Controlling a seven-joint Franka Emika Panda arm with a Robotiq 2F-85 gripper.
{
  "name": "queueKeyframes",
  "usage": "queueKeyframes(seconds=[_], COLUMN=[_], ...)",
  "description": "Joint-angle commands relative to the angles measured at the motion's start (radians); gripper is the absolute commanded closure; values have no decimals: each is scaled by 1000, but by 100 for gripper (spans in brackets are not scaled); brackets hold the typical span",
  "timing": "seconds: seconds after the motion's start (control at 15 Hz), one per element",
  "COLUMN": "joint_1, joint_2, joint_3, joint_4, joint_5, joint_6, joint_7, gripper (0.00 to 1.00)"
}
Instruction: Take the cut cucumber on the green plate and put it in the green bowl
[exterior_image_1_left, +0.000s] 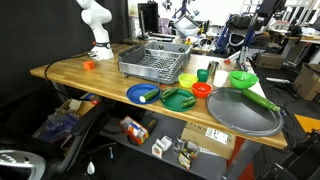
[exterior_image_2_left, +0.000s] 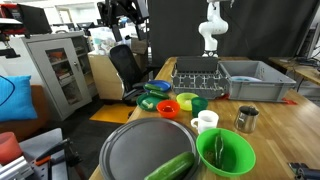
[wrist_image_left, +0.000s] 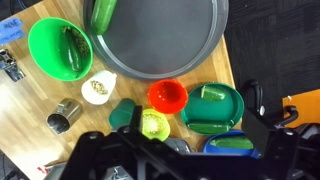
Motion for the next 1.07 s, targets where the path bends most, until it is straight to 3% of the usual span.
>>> queueKeyframes(seconds=[0.0,0.27,0.47,0.8,1.0], joint_1=[-15,-15,22,147,178], joint_2=[0,0,25,145,250], joint_3=[12,11,26,27,35], joint_4=[3,3,31,93,116], joint_5=[8,8,11,115,198], joint_6=[-2,-2,63,142,161], joint_7=[-10,-12,-73,-310,-494], gripper=[0,0,0,0,0])
